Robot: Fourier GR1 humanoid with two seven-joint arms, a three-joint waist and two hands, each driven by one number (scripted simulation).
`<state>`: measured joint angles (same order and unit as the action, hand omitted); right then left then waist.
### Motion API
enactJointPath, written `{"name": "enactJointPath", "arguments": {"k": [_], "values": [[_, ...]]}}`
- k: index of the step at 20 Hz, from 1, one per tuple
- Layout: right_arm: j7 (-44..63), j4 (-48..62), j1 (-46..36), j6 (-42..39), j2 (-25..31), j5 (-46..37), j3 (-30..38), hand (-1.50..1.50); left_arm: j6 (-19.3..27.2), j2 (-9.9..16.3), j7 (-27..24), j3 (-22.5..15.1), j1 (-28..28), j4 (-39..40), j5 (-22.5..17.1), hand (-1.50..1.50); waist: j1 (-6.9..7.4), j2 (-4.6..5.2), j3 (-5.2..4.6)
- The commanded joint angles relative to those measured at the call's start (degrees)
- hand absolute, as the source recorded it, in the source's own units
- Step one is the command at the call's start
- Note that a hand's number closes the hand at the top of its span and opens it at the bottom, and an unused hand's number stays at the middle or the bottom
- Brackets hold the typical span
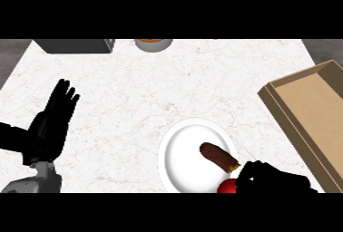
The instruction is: Pick the tomato from the plate and place it in the cardboard box
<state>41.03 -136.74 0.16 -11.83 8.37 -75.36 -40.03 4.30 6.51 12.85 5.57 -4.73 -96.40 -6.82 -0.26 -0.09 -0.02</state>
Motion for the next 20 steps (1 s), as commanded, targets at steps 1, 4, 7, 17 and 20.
{"name": "enactJointPath", "arguments": {"k": [1,4,7,17,20], "values": [[1.3,-4.3,-2.2,-3.1,-1.1,3.5,9.7,1.5,0.7,-0.9,1.5,-1.4,0.7,-2.2,0.7,0.0,0.35,0.1,0.03],[-1.9,-3.2,-3.6,-3.8,-0.4,9.9,20.7,1.5,1.3,-0.6,1.3,0.0,-2.7,0.6,0.4,0.0,0.31,0.23,0.05],[-5.2,-3.3,-4.7,-8.4,0.6,16.0,29.9,1.5,1.2,0.1,3.4,-0.3,-3.3,0.2,0.7,0.0,0.22,0.19,0.07],[-21.1,21.0,-12.2,-0.9,9.8,20.7,53.5,1.5,2.2,-1.1,0.8,-0.7,-3.3,1.4,2.1,0.0,0.33,0.21,0.07],[-25.0,25.1,-12.5,-1.1,13.1,22.3,56.6,1.5,-0.4,-0.8,-2.3,-0.5,-0.5,2.0,1.1,0.0,0.37,0.12,0.03]]}}
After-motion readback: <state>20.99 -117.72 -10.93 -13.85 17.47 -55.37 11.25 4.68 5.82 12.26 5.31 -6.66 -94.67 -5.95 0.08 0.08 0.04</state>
